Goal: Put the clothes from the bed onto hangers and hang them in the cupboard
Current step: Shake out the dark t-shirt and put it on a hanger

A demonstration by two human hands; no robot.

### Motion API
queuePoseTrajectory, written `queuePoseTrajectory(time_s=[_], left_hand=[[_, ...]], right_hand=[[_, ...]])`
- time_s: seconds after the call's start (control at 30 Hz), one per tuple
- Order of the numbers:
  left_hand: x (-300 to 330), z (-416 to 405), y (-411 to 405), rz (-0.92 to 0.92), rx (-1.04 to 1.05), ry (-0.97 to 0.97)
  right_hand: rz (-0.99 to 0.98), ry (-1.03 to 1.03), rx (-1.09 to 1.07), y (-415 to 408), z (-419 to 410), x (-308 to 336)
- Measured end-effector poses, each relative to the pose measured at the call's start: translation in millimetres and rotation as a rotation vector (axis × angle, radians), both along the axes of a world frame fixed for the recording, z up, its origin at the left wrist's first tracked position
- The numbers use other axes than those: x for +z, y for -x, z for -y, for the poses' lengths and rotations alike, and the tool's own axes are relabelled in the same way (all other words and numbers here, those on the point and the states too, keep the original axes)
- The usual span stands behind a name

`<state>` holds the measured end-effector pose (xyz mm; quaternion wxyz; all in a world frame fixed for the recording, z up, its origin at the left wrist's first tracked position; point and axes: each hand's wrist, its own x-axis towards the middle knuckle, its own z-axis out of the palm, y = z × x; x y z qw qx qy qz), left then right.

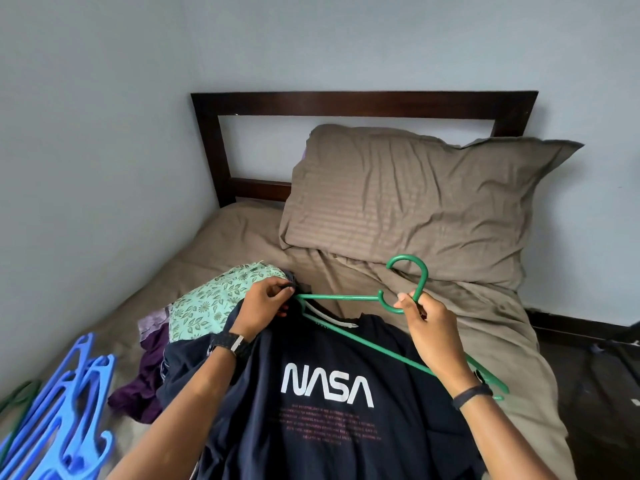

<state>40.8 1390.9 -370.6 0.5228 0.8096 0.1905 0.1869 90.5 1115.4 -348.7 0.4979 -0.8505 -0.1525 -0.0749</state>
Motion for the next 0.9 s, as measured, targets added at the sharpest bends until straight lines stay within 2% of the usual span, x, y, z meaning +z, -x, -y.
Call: queuePoseTrajectory(time_s=[0.1,0.17,0.27,0.37,0.47,0.57,0.77,0.83,0.9], left_hand=[[-1,-5,0,0.022,0.020,-0.496],[9,-8,3,0.057,0.006,-0.630],[40,-13,14,-0.018,-0.219,-0.564],[68,-24,28,-0.129,-0.405,-0.399],[85,-35,34,-0.196,-0.547,-0.367],[97,-35,31,-0.152,-0.503,-0.380],[104,-14,15,-0.141,-0.507,-0.611],[102,-13,13,-0.134,-0.449,-0.641],[95,-15,12,-0.113,-0.337,-0.649]], right_hand=[[-0.021,-0.020,0.043,-2,-7,-1],[-0.064,-0.086,0.065,-5,-14,1],[-0.140,-0.195,0.114,-10,-28,9],[-0.165,-0.201,0.169,-15,-46,21],[-0.173,-0.192,0.205,-22,-64,30],[-0.188,-0.174,0.249,-24,-81,36],[-0.187,-0.137,0.340,-19,-104,39],[-0.069,-0.124,0.216,-18,-101,31],[0.148,-0.149,0.032,-14,-92,18]])
